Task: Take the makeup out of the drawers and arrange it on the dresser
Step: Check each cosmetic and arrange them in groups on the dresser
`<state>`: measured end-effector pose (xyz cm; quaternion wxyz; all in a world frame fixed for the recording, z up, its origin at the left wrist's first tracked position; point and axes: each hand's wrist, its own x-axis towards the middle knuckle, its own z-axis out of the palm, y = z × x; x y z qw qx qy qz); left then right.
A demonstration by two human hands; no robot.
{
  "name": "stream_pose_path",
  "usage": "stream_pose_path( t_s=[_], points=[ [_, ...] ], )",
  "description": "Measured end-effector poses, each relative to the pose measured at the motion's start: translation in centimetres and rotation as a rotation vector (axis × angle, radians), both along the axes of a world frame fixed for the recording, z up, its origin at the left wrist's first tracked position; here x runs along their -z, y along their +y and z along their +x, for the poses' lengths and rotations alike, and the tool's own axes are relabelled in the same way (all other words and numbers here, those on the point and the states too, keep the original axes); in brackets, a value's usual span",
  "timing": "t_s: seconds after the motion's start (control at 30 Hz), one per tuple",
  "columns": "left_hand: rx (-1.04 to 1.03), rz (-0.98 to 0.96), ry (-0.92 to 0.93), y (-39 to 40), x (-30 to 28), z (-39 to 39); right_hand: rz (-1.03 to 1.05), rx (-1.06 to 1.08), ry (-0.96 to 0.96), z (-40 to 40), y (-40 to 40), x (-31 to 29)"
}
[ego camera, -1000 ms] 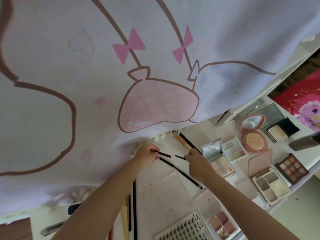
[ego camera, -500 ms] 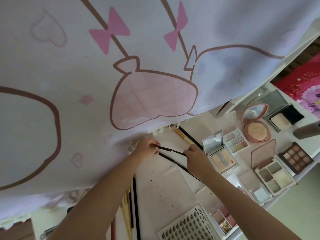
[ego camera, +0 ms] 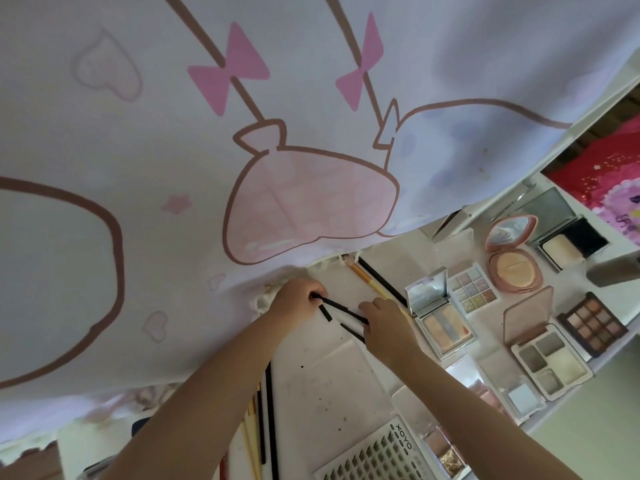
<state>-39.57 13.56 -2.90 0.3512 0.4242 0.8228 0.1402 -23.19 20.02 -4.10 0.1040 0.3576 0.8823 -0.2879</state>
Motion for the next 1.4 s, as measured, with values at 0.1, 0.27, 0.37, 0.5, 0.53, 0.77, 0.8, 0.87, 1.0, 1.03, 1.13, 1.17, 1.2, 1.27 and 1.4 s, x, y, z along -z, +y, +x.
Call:
stream_pose_path(
  t_s=[0.1,0.27,0.37,0.5,0.53,0.77,0.8,0.87,1.0,1.03,1.13,1.17,1.2,1.27,1.4],
  points=[
    [0.076,0.002,0.058,0.0,0.4,-0.1,0.000,-0.025,0.006,-0.1,0.1,0.0],
    [0.085,0.042,0.070,-0.1,0.7,0.1,0.014,-0.043,0.012,0.0,0.4,-0.1],
    [0.066,0.085,0.062,-0.6,0.6,0.2,0.015,-0.046,0.006,0.0,0.4,-0.1],
    [0.123,0.054,0.168,-1.3,0.5,-0.1,0.019,-0.036,0.013,0.2,0.4,-0.1],
    [0.134,0.050,0.191,-1.4,0.6,-0.2,0.020,-0.032,0.020,0.2,0.3,-0.1],
    [0.216,0.037,0.288,-2.0,0.9,-0.2,0.039,-0.031,0.036,0.5,0.3,-0.1],
    [0.230,0.041,0.296,-2.2,0.9,-0.2,0.035,-0.033,0.040,0.5,0.3,-0.1],
    [0.237,0.050,0.295,-2.2,0.9,-0.2,0.034,-0.034,0.039,0.5,0.3,-0.2],
    [0.240,0.054,0.271,-2.3,0.8,-0.1,0.026,-0.028,0.052,0.7,0.3,-0.1],
    [0.246,0.050,0.266,-2.3,0.8,0.0,0.027,-0.026,0.060,0.7,0.3,0.0],
    [0.253,0.049,0.252,-2.3,0.7,0.0,0.030,-0.009,0.101,0.6,0.3,-0.4],
    [0.251,0.053,0.247,-2.4,0.7,0.1,0.034,-0.008,0.140,0.4,0.4,-0.8],
    [0.252,0.058,0.243,-2.5,0.7,0.1,0.051,0.001,0.195,0.1,0.5,-1.0],
    [0.267,0.067,0.233,-2.7,0.6,0.4,0.147,0.003,0.237,-0.6,1.0,-1.3],
    [0.221,0.090,0.210,-3.4,0.4,0.9,0.204,0.068,-0.044,-2.7,2.1,-1.9]
  ],
)
